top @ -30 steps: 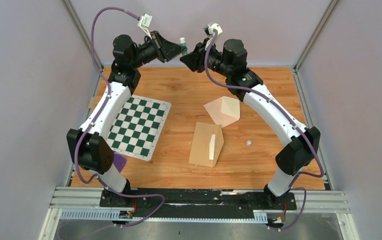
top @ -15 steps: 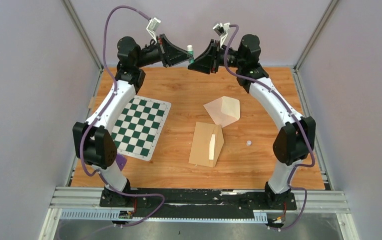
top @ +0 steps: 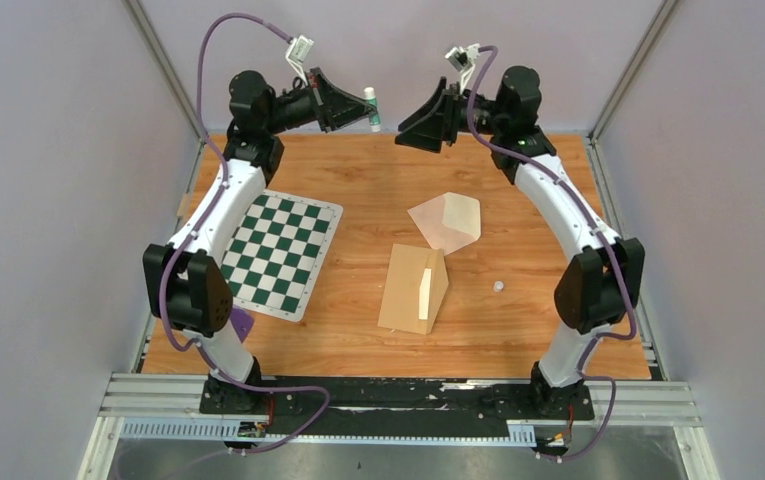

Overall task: Place the letter into the envelope and seal it
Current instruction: Unscrew the solid glue.

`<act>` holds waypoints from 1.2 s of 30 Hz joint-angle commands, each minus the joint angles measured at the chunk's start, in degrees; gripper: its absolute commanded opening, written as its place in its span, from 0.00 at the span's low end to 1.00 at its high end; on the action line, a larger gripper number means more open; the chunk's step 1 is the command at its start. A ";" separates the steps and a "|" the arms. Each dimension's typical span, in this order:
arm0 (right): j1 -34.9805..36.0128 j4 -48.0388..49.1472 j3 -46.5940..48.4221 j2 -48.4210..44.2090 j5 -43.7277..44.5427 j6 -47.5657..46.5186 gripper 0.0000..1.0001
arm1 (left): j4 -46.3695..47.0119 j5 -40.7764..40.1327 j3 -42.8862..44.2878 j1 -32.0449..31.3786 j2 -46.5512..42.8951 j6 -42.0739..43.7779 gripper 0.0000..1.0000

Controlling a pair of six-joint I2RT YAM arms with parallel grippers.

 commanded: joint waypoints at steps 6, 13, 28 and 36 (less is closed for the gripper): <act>8.96 -16.64 -6.84 -14.72 43.54 -25.58 0.66 | -7.44 -12.65 -0.85 -0.71 -6.13 6.78 0.00; 14.81 -19.31 -2.81 -10.97 54.81 -31.79 0.62 | -8.78 -14.11 -0.64 -2.29 -6.98 6.25 0.00; 15.84 -17.62 0.61 -8.03 55.35 -30.51 0.35 | -7.78 -13.73 -0.82 -2.41 -6.94 5.67 0.00; 15.88 -16.93 -1.23 -9.22 54.10 -31.34 0.00 | -7.43 -13.69 -0.41 -2.41 -6.21 5.28 0.00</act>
